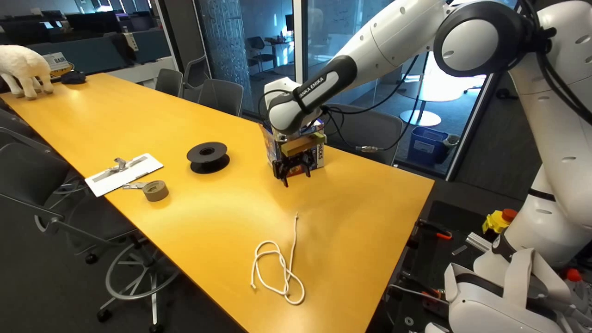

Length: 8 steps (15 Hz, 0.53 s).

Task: Put the strings inside the box.

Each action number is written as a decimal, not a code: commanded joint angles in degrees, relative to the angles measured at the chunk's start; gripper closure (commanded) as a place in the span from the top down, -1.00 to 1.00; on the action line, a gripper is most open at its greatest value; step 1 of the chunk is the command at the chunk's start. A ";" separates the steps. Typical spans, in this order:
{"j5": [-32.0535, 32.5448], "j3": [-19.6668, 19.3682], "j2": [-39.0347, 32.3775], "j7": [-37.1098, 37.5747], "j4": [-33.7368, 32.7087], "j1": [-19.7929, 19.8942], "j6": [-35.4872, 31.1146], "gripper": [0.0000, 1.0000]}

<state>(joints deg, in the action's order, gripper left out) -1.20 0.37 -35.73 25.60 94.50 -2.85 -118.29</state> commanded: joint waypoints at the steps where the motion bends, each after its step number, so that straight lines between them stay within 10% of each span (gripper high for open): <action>1: 1.12 -2.23 2.48 6.17 9.48 -5.29 -8.39 1.00; 8: -0.50 -1.72 1.29 15.53 17.52 -11.62 -21.56 1.00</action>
<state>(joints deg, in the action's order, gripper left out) -0.99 -1.20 -36.10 38.29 107.98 -12.37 -135.45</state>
